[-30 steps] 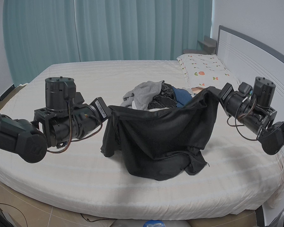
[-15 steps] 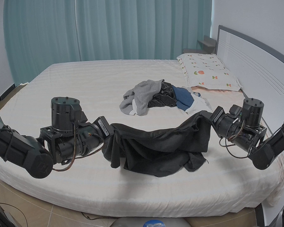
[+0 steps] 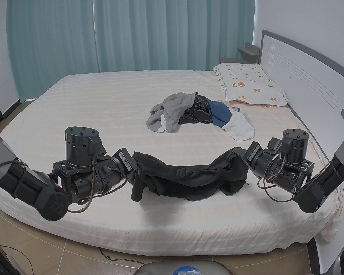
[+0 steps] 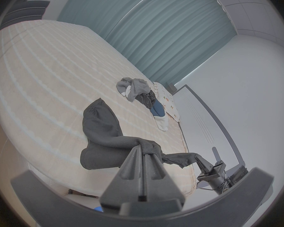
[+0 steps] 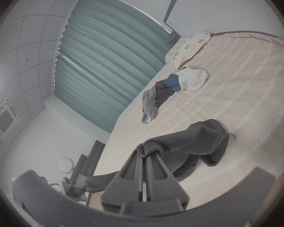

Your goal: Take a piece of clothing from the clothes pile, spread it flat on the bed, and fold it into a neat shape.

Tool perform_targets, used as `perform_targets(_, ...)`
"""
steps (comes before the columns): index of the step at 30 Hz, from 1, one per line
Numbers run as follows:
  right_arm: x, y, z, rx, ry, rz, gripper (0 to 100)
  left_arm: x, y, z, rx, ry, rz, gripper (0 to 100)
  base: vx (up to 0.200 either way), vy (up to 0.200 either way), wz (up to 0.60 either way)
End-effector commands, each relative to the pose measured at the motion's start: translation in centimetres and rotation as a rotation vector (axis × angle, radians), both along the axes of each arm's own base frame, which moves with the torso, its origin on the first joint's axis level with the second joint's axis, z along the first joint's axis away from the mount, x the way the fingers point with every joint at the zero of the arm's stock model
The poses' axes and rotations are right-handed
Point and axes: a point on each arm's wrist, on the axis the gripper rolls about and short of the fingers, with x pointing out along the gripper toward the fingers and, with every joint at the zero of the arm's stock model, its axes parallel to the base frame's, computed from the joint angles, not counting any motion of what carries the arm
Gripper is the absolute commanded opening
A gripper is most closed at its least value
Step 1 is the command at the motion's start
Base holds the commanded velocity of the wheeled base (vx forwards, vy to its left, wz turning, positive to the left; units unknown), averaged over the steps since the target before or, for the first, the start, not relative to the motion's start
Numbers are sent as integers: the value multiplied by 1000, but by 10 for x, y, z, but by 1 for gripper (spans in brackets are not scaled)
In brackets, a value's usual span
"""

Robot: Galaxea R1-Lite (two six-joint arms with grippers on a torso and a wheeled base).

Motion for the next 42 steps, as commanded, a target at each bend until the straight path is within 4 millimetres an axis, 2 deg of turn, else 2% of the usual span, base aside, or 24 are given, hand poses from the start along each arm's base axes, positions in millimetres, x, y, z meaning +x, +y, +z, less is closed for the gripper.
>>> perform_targets(1, 0, 2, -2, -3, 4, 4, 0, 2, 2, 1, -20, 9, 12, 0, 0, 200, 0)
perform_targets(42, -5, 8, 3, -2, -13, 8, 0, 2, 6, 6, -35, -1, 21, 0, 0, 200, 0)
